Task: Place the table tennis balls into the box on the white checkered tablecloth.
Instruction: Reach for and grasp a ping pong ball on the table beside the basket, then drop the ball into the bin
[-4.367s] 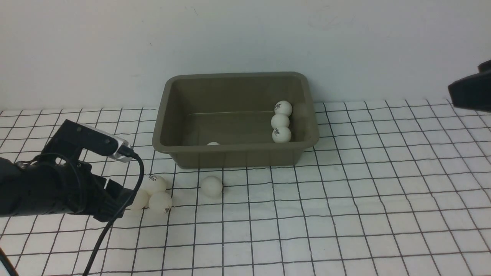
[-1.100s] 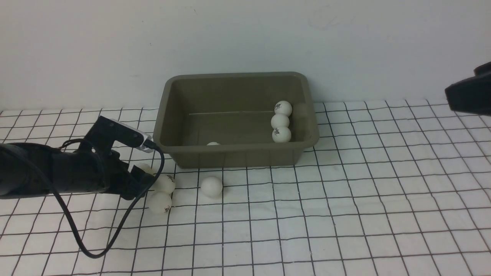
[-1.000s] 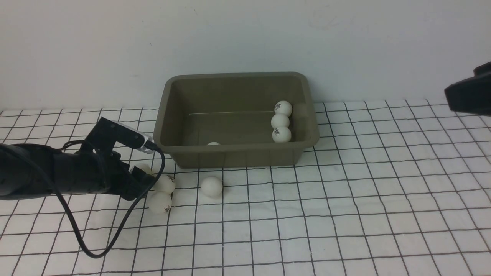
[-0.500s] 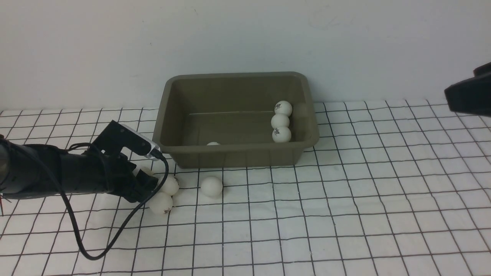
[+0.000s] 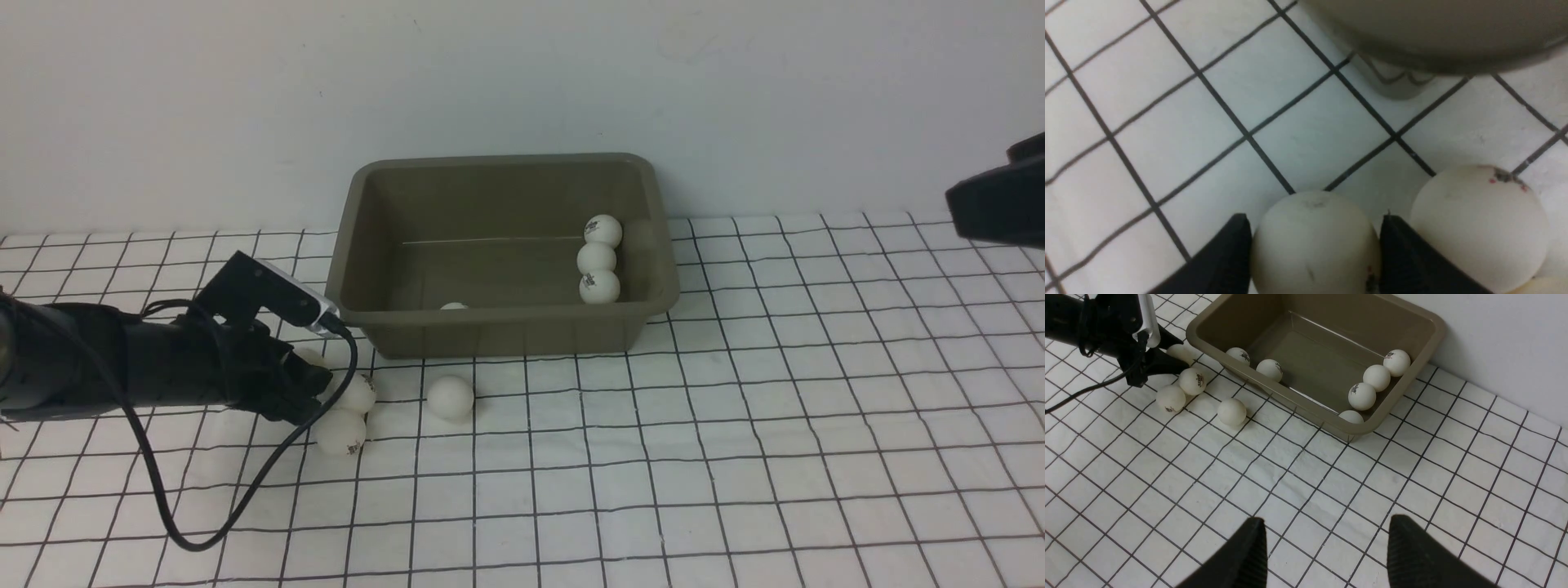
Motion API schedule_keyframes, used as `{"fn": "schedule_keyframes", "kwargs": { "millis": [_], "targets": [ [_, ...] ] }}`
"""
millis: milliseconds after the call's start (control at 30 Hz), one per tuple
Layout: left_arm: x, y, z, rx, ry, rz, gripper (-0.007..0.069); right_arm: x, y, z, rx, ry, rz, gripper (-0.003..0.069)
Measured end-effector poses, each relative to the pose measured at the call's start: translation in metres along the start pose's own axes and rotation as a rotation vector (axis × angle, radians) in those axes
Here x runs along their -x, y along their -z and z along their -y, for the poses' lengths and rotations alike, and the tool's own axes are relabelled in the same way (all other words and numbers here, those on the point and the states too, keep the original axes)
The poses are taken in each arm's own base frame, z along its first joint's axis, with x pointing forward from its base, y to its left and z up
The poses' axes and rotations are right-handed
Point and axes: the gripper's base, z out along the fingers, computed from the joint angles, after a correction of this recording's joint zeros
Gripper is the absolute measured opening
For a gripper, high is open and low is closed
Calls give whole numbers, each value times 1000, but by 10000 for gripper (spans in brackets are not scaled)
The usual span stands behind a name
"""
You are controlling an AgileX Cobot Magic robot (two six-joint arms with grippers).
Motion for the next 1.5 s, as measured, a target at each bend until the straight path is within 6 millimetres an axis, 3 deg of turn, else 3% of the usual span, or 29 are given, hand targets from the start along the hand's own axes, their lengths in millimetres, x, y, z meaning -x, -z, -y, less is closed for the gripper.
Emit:
{"fn": "schedule_keyframes", "kwargs": {
  "millis": [400, 533, 667, 767, 1133, 1333, 1500],
  "targets": [
    [56, 77, -1, 118, -23, 228, 352, 0, 0, 0, 0, 8, 0, 370],
    [66, 87, 6, 59, -9, 302, 352, 0, 0, 0, 0, 8, 0, 370],
    [82, 84, 14, -93, -42, 400, 352, 0, 0, 0, 0, 9, 0, 370],
    [92, 73, 9, -146, -42, 428, 352, 0, 0, 0, 0, 10, 0, 370],
    [94, 18, -2, -290, -23, 431, 354, 0, 0, -2, 17, 2, 5, 370],
    [96, 17, -1, -349, 37, 441, 475, 1, 0, -2, 21, 0, 6, 370],
    [99, 29, -11, -327, 109, 447, 489, 1, 0, -2, 21, 0, 6, 370]
  ]
}}
